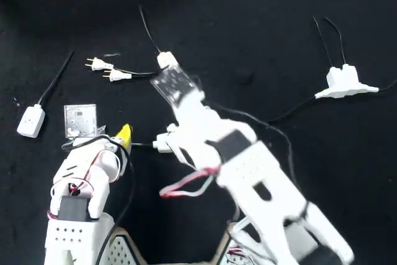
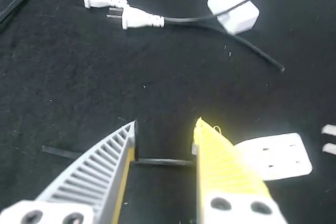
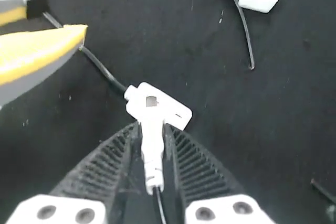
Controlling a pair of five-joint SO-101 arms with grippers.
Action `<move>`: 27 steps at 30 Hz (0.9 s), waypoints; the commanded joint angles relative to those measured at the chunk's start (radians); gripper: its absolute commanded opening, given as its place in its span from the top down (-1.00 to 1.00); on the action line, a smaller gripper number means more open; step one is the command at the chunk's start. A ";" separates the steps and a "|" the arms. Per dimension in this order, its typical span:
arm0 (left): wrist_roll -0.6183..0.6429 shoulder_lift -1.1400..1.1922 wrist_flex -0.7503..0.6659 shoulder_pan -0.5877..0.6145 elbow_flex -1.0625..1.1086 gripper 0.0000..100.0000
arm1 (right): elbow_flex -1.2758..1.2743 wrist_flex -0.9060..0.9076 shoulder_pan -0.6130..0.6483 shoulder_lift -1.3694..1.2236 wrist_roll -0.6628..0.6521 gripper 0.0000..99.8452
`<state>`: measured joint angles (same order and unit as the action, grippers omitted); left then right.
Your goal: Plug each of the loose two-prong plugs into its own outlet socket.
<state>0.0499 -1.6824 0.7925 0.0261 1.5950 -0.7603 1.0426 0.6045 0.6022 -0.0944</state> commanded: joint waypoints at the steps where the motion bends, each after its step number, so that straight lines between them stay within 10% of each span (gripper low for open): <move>1: -0.034 0.000 0.014 -0.033 -0.010 0.62 | 0.206 0.091 -0.061 -0.139 0.000 0.98; 15: -0.035 0.054 0.006 -0.053 -0.019 0.62 | 0.453 0.290 -0.121 -0.458 0.081 0.98; 27: -0.028 0.701 -0.245 -0.048 -0.240 0.62 | 0.415 0.212 -0.083 -0.498 0.083 0.98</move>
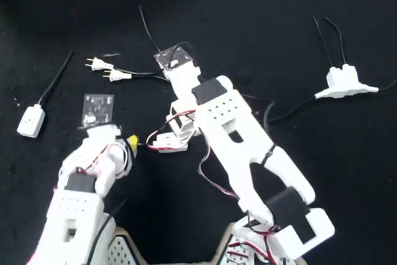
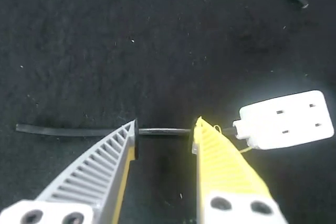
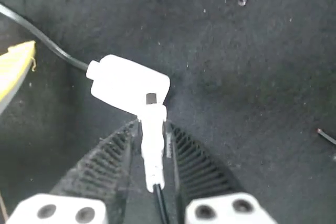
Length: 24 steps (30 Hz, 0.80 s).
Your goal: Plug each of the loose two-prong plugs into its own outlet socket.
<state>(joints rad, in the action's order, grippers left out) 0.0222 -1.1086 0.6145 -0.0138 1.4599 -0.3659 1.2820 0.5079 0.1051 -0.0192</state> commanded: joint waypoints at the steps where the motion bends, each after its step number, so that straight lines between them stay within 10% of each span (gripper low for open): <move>1: 0.000 0.161 -0.084 -0.012 -0.119 0.62 | 0.019 -0.026 0.012 0.002 0.008 0.98; 24: -0.051 0.810 0.058 -0.217 -0.495 0.62 | 0.058 0.180 -0.402 0.099 -0.227 0.98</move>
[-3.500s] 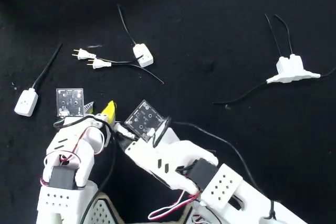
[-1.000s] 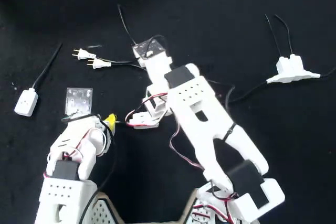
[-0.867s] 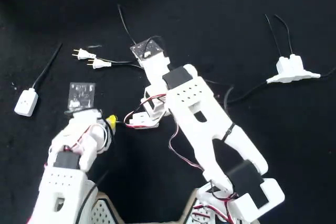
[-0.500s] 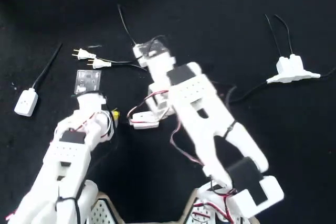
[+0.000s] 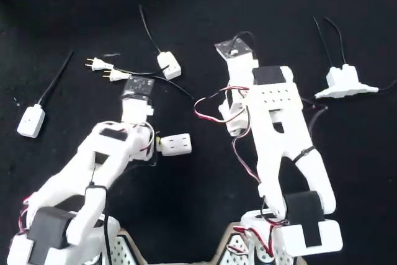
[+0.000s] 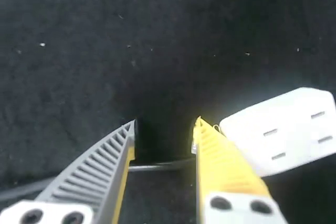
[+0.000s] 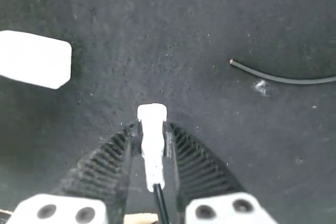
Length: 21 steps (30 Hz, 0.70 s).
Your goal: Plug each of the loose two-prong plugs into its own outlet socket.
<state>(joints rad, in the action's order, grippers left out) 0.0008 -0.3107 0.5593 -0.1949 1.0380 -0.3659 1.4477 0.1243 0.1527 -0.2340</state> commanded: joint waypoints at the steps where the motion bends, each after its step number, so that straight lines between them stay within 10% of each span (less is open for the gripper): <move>1: -0.037 0.006 0.170 -0.047 -0.091 0.62 | 0.059 0.011 -0.017 0.051 -0.012 0.98; 7: -0.040 -0.133 0.419 -0.053 -0.148 0.62 | 0.059 0.011 -0.014 0.051 -0.012 0.98; 21: -0.222 -0.453 0.388 0.338 0.125 0.62 | 0.068 0.152 0.325 0.051 -0.066 0.98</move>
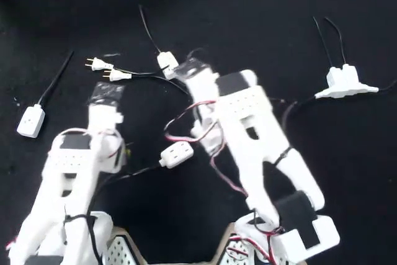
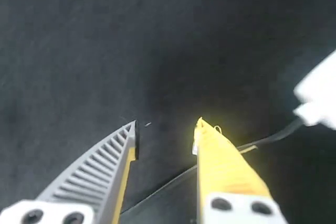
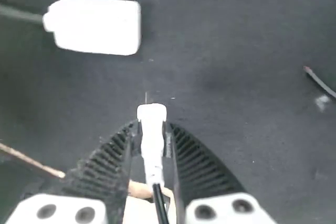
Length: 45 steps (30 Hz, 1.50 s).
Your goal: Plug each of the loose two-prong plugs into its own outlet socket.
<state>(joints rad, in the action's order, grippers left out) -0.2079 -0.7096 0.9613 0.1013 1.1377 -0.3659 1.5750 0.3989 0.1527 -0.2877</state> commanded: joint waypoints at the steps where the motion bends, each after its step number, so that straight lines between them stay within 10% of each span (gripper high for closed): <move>1: -0.011 -0.066 -0.014 0.042 0.044 0.62 | 0.082 0.041 0.058 0.050 -0.012 0.98; 19: 0.075 -0.453 -0.012 -0.013 0.286 0.62 | 0.305 0.143 0.120 -0.154 0.074 0.98; 45: 0.074 -0.436 -0.014 -0.067 0.289 0.62 | 0.372 0.026 0.176 -0.326 0.130 0.98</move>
<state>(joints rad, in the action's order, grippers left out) -0.1358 -1.1531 0.9613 0.0430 1.4385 -0.0115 1.6241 0.5646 -0.1757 -0.1312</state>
